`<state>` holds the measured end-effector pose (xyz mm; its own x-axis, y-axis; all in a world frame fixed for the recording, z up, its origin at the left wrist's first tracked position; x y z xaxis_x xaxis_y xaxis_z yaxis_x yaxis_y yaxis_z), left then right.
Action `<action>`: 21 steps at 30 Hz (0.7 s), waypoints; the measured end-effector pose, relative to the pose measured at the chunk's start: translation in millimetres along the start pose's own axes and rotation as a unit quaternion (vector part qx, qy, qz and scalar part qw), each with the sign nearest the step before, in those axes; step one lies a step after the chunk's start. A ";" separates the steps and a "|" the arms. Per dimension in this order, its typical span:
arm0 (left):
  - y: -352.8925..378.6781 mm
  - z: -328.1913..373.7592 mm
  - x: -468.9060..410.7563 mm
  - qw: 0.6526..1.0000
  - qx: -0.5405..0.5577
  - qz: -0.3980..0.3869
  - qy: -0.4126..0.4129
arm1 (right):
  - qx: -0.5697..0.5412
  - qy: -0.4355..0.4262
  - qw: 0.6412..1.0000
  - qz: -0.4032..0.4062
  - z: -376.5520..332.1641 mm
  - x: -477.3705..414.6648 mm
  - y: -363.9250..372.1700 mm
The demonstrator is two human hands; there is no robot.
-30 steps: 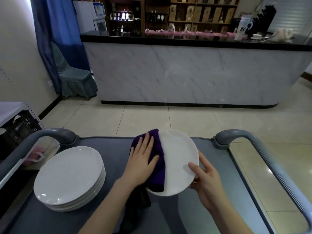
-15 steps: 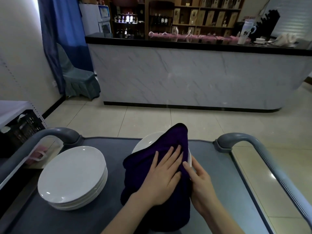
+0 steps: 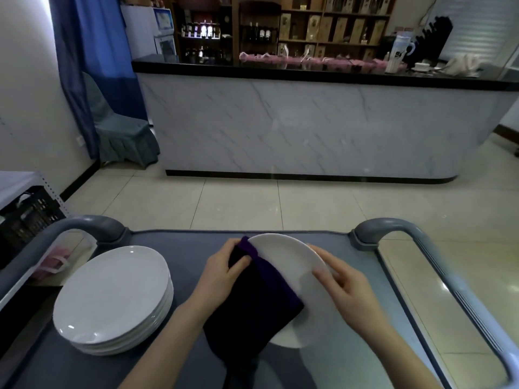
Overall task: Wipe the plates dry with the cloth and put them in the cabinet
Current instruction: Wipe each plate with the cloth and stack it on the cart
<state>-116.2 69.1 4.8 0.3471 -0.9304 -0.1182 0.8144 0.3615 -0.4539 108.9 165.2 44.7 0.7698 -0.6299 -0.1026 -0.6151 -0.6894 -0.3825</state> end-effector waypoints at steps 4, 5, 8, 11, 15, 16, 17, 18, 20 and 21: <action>1.8 22.8 2.0 0.998 0.038 -0.019 0.037 | 0.183 -0.024 0.983 0.021 -16.9 -13.3 -11.1; 3.3 29.4 0.7 0.997 0.039 -0.037 0.045 | 0.215 -0.037 0.976 0.001 -20.3 -17.1 -8.2; 11.0 44.4 -3.7 0.992 0.009 -0.100 0.076 | 0.325 -0.084 0.940 -0.063 -29.4 -25.8 9.1; 15.3 42.1 -6.1 0.993 0.031 -0.100 0.052 | 0.304 -0.081 0.947 -0.057 -29.9 -31.7 10.6; 6.2 17.0 0.3 0.993 0.098 0.056 -0.018 | 0.088 -0.033 0.993 0.075 -21.1 -29.4 -8.2; 6.6 9.0 5.3 0.986 0.123 0.104 -0.042 | 0.033 -0.029 0.992 0.122 -20.6 -27.6 -8.7; 9.4 1.3 11.0 0.976 0.147 0.147 -0.072 | -0.012 -0.027 0.985 0.169 -20.2 -25.2 -6.9; 13.6 -5.2 16.5 0.964 0.169 0.180 -0.101 | -0.046 -0.023 0.977 0.208 -19.2 -22.0 -3.5; 17.7 -12.5 23.1 0.948 0.204 0.209 -0.127 | -0.090 -0.013 0.965 0.244 -17.3 -16.3 4.6; 15.0 -13.3 23.8 0.947 0.209 0.210 -0.127 | -0.096 -0.008 0.966 0.240 -16.2 -14.7 7.6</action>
<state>-101.9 51.6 -16.5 0.7378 -0.6744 0.0291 0.6750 0.7376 -0.0191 90.2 163.4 58.1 0.3902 -0.8888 -0.2403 -0.9207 -0.3746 -0.1094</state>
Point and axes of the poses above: each hand's wrist, its own x-axis away from the middle knuckle, its own y-axis out of the palm, z = x × y, the point moved 5 cm from there along -x, towards the middle knuckle, and after that the axes turned 9 degrees about -z, right-handed, at the moved point
